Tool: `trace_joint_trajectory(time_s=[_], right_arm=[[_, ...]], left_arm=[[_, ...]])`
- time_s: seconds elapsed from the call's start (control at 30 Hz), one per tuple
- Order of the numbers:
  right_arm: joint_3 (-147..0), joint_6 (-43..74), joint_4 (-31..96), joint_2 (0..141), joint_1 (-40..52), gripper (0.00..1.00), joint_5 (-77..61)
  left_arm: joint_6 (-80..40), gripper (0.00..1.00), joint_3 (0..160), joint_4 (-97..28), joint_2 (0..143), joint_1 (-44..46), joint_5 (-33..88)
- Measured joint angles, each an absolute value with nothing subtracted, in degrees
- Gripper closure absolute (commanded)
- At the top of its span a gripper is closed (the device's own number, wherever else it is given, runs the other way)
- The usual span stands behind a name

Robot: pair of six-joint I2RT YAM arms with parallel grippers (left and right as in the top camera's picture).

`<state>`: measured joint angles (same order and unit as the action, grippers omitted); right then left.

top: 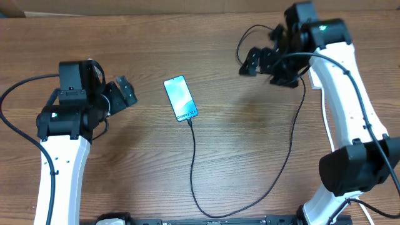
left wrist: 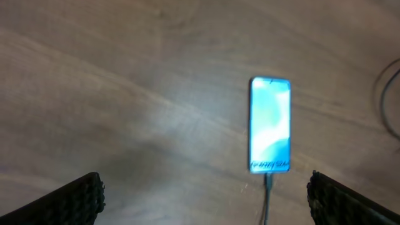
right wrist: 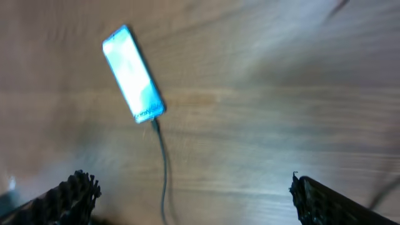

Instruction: Plug charger to phone and switch on socket

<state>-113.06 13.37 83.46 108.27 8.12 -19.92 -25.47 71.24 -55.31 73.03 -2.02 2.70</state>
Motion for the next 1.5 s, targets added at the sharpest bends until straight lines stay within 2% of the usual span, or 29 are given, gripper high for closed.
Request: trace_joint_trajectory(time_s=[0.17,0.47,0.6,1.13,1.5], right_arm=[[-120.5,13.5,81.5,108.2,1.2,0.0,-16.1],[-120.6,14.3,74.0,108.2,-16.5,0.0,-12.5],[-120.4,15.5,74.2,108.2,-20.3,0.0,-12.2],[-120.3,23.8,72.5,110.1,-22.0,0.0,-4.1],[-120.3,25.3,70.7,111.6,-22.0,0.0,-2.0]], left_arm=[[-25.5,0.0,71.2,-55.7,73.4,-2.0,2.7],[-25.5,0.01,71.2,-55.7,73.6,-2.0,2.7],[-25.5,0.01,71.2,-55.7,73.6,-2.0,2.7],[-25.5,0.0,71.2,-55.7,73.6,-2.0,2.7],[-25.5,0.0,71.2,-55.7,73.6,-2.0,2.7]])
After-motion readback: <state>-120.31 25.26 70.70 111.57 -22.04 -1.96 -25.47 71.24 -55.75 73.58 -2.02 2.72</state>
